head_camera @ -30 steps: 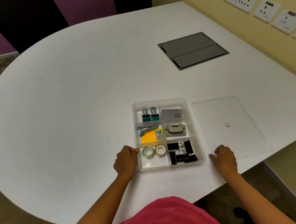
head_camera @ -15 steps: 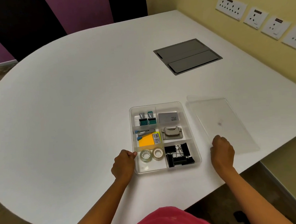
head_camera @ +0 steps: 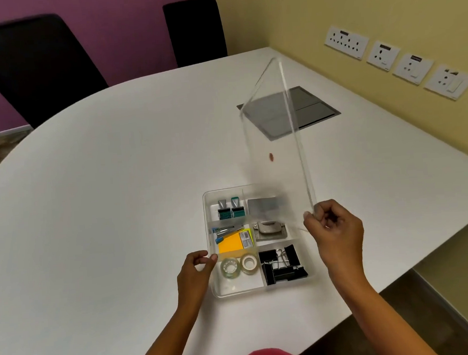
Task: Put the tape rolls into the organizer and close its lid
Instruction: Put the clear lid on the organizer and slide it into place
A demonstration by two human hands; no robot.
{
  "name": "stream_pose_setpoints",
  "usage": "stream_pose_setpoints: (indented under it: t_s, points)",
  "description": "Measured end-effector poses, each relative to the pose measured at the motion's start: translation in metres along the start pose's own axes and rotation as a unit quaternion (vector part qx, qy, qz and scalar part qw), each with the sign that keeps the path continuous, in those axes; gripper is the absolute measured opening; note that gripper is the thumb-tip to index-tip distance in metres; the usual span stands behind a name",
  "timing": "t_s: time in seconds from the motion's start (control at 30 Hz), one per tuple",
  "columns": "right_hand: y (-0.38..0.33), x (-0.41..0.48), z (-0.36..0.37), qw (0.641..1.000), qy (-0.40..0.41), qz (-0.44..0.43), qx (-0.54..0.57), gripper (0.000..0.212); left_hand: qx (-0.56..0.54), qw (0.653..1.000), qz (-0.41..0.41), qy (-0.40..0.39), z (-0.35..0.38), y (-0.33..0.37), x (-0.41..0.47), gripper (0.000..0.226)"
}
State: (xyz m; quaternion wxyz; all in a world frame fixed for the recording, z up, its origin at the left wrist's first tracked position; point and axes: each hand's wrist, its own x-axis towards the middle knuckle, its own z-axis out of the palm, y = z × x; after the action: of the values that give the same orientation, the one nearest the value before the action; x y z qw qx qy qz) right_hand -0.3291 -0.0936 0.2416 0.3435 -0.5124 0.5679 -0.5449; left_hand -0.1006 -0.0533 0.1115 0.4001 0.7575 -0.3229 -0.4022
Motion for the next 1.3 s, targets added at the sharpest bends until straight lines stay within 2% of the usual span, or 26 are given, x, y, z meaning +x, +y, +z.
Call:
stream_pose_setpoints:
  t_s: [0.07, 0.17, 0.33, 0.4, 0.47, 0.6, 0.7, 0.77, 0.97, 1.07, 1.2, 1.3]
  points:
    - [-0.004, 0.003, 0.002, 0.990, -0.041, 0.071, 0.114, 0.029, -0.043, 0.999, -0.011, -0.006, -0.004, 0.006, -0.001, 0.026]
    - [0.008, 0.011, 0.002, 0.948, -0.098, 0.200, 0.227, 0.033, -0.104, 0.994, -0.035, -0.014, -0.008, 0.010, -0.002, 0.029]
    - [0.054, 0.013, -0.004, 0.888, -0.135, 0.346, 0.271, 0.029, -0.118, 0.989, -0.079, -0.041, -0.013, -0.001, -0.011, 0.032]
    - [0.075, 0.011, -0.011, 0.879, -0.136, 0.381, 0.251, 0.023, -0.095, 0.990, -0.093, -0.048, -0.011, -0.011, -0.015, 0.027]
    - [0.094, 0.009, -0.020, 0.892, -0.139, 0.386, 0.192, 0.023, -0.073, 0.992, -0.093, -0.044, -0.008, -0.020, -0.016, 0.020]
    - [0.117, 0.004, -0.030, 0.928, -0.125, 0.351, -0.008, 0.026, -0.025, 0.999, -0.049, -0.003, -0.002, -0.025, -0.020, 0.004]
    - [0.126, -0.002, -0.030, 0.932, -0.084, 0.316, -0.158, 0.028, 0.007, 1.000, -0.015, 0.014, 0.004, -0.024, -0.025, 0.012]
    - [0.130, -0.005, -0.028, 0.926, -0.054, 0.308, -0.211, 0.032, 0.020, 1.000, -0.019, 0.015, 0.006, -0.027, -0.025, 0.017]
    - [0.140, -0.013, -0.025, 0.925, -0.001, 0.310, -0.220, 0.028, 0.049, 0.998, -0.046, 0.010, 0.006, -0.036, -0.028, 0.018]
    - [0.151, -0.009, -0.024, 0.913, -0.010, 0.359, -0.195, 0.024, 0.031, 0.996, -0.079, -0.007, 0.011, -0.036, -0.025, 0.019]
    - [0.156, -0.004, -0.032, 0.894, -0.040, 0.438, -0.090, 0.014, -0.006, 0.994, -0.111, -0.019, 0.011, -0.036, -0.032, 0.019]
    - [0.154, 0.003, -0.033, 0.873, -0.053, 0.480, -0.061, 0.011, -0.028, 0.991, -0.132, -0.023, 0.011, -0.037, -0.034, 0.019]
